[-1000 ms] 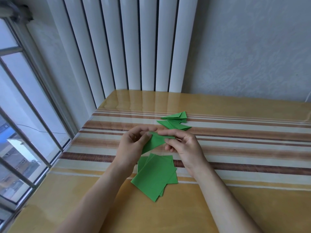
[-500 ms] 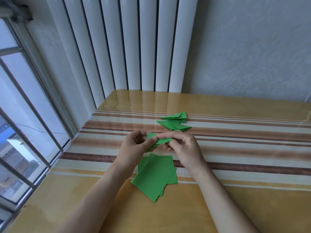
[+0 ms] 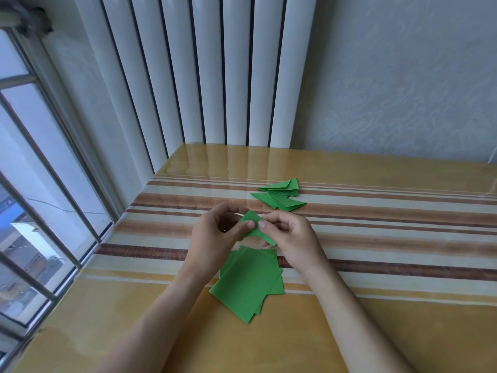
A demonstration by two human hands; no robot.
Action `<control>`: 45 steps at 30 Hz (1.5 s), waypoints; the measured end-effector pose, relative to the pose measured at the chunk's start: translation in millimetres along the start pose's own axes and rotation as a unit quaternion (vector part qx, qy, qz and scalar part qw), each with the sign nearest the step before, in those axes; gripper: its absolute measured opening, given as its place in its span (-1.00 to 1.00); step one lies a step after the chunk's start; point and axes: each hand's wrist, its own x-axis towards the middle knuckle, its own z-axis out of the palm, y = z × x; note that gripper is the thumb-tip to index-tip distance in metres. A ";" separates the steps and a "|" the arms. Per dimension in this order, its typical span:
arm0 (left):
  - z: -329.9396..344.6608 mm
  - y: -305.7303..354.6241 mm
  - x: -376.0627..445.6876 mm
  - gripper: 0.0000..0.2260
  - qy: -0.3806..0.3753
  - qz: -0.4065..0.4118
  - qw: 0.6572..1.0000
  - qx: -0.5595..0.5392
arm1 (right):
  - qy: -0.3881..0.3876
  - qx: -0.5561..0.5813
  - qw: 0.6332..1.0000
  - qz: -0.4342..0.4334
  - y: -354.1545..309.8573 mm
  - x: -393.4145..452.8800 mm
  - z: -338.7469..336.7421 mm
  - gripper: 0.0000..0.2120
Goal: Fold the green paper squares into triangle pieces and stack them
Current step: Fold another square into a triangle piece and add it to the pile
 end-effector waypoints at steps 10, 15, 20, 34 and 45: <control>0.1 1.2 -2.3 -0.89 -0.011 0.008 0.999 0.048 | -0.024 -0.029 0.999 0.015 3.0 -0.6 0.0 -0.89; -0.1 3.1 -2.1 -0.88 -0.023 0.004 0.999 0.045 | -0.010 -0.035 0.999 0.015 4.6 0.4 0.1 -0.88; -0.9 2.9 -2.7 -0.89 -0.030 -0.003 0.999 0.027 | -0.015 -0.027 0.999 0.008 2.5 -0.7 0.3 -0.81; -1.3 2.6 -1.4 -0.90 0.028 -0.013 0.999 0.012 | -0.070 -0.019 0.997 0.022 -0.9 -2.5 -1.1 -0.83; -0.8 6.8 -1.2 -0.94 0.030 -0.046 0.996 -0.065 | -0.074 -0.028 0.997 0.025 -3.5 -3.4 -0.6 -0.80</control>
